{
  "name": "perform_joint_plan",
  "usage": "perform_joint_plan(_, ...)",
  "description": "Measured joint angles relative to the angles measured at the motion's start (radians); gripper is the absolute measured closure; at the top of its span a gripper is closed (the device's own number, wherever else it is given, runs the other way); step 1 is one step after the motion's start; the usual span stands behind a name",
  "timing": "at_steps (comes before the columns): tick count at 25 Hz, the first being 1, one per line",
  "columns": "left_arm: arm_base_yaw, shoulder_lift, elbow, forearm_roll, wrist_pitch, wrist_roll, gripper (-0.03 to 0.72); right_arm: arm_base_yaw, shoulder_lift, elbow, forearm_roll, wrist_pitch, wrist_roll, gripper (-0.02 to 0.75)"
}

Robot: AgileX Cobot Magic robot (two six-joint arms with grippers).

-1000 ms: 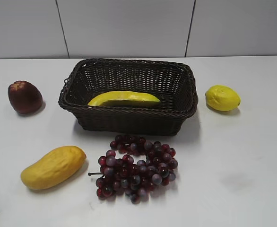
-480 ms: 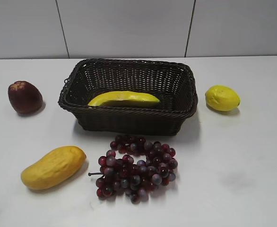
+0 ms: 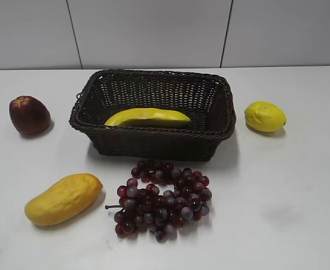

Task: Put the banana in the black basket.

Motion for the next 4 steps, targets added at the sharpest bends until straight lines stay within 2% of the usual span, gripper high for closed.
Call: perform_joint_plan(4, 0.0, 0.0, 0.0, 0.0, -0.001, 0.0, 0.233, 0.0, 0.0, 0.0, 0.0, 0.0, 0.0, 0.219)
